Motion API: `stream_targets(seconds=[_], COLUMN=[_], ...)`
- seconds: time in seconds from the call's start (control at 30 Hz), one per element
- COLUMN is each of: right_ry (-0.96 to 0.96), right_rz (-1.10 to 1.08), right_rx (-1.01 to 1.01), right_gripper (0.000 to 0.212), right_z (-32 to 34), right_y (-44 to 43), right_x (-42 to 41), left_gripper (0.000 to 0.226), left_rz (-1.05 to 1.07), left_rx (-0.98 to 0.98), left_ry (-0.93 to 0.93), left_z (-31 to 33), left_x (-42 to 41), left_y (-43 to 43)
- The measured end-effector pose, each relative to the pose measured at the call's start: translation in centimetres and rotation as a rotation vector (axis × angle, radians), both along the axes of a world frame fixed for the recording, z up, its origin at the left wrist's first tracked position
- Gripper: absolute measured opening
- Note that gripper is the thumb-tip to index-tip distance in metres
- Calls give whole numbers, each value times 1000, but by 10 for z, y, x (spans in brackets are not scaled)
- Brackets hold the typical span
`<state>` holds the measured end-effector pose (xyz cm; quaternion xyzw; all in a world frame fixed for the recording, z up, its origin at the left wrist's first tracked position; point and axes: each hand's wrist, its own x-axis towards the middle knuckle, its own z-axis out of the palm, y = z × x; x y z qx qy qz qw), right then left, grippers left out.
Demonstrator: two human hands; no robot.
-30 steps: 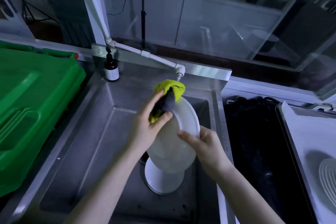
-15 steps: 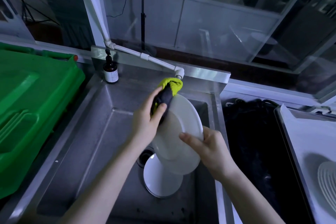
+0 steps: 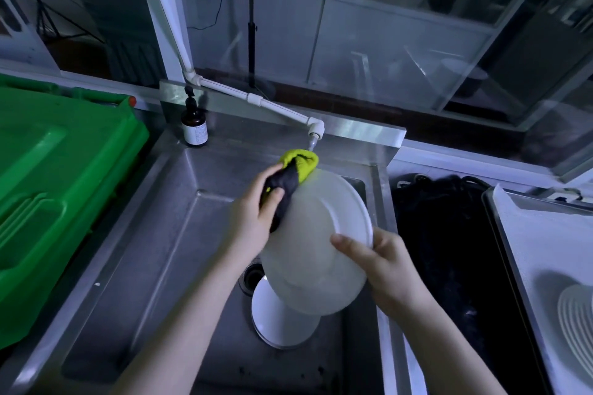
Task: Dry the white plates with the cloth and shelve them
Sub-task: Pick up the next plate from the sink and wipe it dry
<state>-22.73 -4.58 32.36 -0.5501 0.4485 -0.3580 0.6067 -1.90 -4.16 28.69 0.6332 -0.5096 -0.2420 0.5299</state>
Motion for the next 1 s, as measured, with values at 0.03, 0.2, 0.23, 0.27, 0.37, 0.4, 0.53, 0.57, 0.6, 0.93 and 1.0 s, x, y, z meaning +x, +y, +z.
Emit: stream_targets(seconds=[0.03,0.2,0.23,0.27,0.37,0.4,0.53,0.57,0.6,0.93,1.0], right_ry=[-44,-268,-279,-281,-263,-258,-254,-261,-274,-534,-572], right_rz=[-20,-120,-134,-144,-138,-133,-152,-158,-173,-425,-412], right_rx=[21,167,184,196,221,226,225,221,221,389,472], right_gripper=[31,18,17,18,20,20,18,18,18,38,50], right_z=[1,-1,-1,-2,-7,-9,-8,-6,-5,-8,-13], right_y=[-1,-8,-9,-10,-8,-7,-9,-11,-14,-31,-27], right_x=[-4,-16,-15,-14,-4,-1,-1,-3,-6,19,25], left_gripper=[39,42,43,44,39,39,41,41,42,36,36], left_rz=[12,80,82,72,-9,-45,-150,-150,-130,-54,-86], left_rx=[15,46,46,36,-44,-80,-75,-62,-48,-275,-307], left_ry=[24,143,155,153,8,-70,-143,-126,-102,-281,-415], left_z=[-5,-28,-30,-29,-16,-11,-5,-7,-12,-36,-30], left_x=[2,-4,-7,-9,-16,-16,-7,-6,-4,-69,-69], left_y=[5,33,35,35,23,17,-2,-2,0,50,44])
